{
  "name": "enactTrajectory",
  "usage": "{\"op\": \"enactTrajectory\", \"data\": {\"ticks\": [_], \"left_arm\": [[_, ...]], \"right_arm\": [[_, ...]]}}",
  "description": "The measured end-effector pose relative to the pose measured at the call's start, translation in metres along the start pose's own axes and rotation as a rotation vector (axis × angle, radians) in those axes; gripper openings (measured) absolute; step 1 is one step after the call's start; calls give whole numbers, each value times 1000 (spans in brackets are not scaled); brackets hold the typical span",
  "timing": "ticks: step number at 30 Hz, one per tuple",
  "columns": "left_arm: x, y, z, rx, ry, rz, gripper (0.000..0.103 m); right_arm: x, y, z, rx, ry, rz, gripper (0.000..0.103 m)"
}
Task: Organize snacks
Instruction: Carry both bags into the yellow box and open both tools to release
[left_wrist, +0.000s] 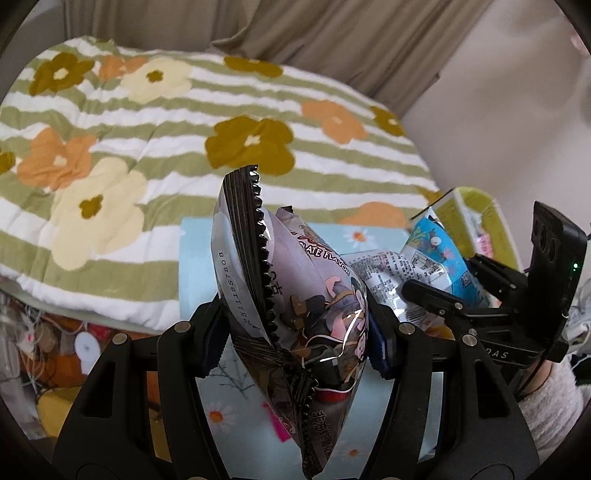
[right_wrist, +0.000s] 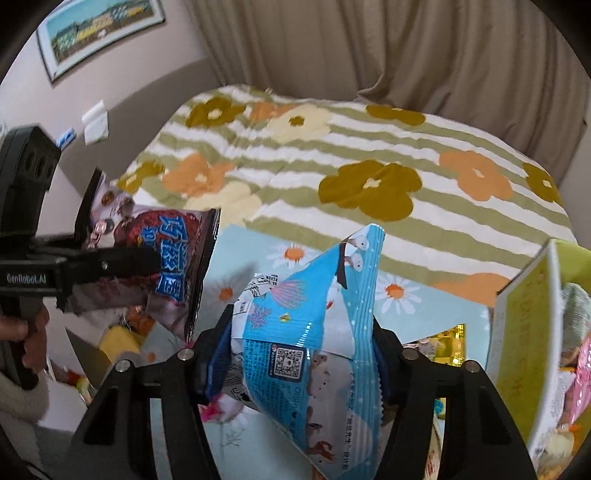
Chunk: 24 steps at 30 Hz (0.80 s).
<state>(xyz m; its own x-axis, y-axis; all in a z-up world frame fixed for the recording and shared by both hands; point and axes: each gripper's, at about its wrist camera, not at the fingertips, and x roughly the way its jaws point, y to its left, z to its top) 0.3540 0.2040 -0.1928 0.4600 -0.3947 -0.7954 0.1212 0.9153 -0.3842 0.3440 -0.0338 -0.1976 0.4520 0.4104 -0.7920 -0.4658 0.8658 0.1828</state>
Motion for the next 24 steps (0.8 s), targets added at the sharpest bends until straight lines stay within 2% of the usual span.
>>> {"op": "enactTrajectory", "data": {"ticks": [7,12,17,24], "left_arm": [[-33,-47,21,69,-63,-8,58],[-42,-104,25,107,-109,-20,58],[-36,-165,19,104,-134,-38,58],[-5,-259,4,108,-140,-69,58]], "right_arm": [[-69,-11,6,56,-121,-21,58],[-117,-38,-2,82,-185,-35,58],[-166,-83,-19,77,-212,-56,58],[-216,-149,-44,86,-250,-90,58]]}}
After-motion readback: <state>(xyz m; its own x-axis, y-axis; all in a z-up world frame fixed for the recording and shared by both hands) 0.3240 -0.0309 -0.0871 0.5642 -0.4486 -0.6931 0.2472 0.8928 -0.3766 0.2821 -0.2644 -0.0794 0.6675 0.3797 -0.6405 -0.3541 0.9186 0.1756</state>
